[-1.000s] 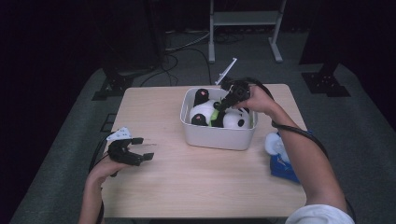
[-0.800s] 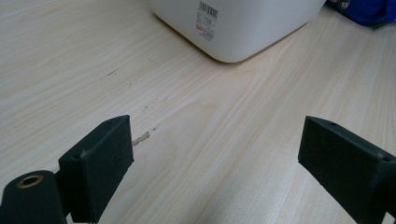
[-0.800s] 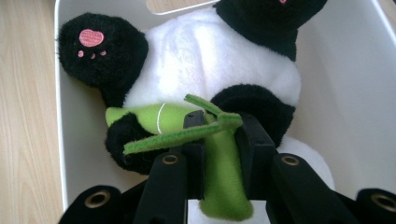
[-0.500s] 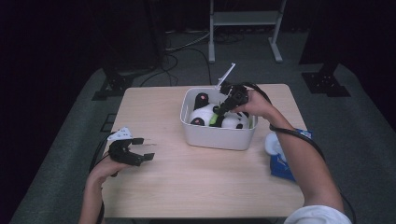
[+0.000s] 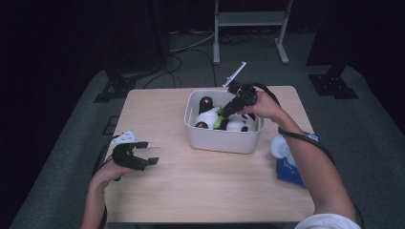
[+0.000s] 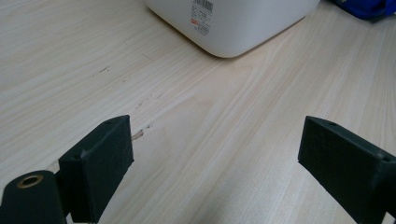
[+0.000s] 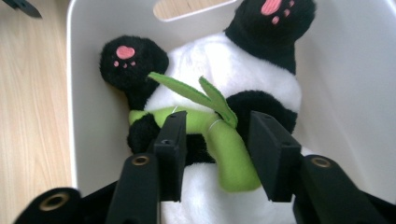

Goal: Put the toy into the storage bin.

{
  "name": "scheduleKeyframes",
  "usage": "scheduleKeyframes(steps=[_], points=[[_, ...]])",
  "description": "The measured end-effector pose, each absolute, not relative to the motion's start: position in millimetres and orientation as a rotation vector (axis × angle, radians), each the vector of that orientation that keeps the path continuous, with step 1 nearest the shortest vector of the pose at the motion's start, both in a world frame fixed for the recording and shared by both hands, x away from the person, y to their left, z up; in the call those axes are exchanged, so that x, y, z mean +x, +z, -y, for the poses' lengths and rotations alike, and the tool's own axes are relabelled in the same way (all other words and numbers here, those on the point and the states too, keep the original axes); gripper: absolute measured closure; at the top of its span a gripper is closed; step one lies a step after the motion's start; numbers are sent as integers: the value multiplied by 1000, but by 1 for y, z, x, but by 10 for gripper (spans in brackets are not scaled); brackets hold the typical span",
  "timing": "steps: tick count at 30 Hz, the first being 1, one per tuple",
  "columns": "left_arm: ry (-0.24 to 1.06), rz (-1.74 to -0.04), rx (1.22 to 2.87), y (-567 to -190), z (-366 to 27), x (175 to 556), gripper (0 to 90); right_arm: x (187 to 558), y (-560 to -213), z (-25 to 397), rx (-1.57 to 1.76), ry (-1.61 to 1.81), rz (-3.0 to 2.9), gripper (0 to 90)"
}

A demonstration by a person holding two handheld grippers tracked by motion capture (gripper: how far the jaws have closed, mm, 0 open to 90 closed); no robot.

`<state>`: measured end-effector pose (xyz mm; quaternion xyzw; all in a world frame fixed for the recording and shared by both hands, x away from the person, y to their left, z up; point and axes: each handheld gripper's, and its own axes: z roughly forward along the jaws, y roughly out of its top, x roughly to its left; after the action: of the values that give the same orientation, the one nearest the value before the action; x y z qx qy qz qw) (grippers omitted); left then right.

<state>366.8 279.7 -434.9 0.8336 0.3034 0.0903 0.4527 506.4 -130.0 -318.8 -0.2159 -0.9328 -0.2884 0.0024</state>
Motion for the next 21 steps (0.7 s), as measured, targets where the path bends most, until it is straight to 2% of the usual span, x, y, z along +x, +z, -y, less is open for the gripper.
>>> scheduleKeyframes(steps=[21], points=[[220, -738, 2076, -436, -277, 367, 90, 485, -293, 162, -696, -1067, 2898, 450]])
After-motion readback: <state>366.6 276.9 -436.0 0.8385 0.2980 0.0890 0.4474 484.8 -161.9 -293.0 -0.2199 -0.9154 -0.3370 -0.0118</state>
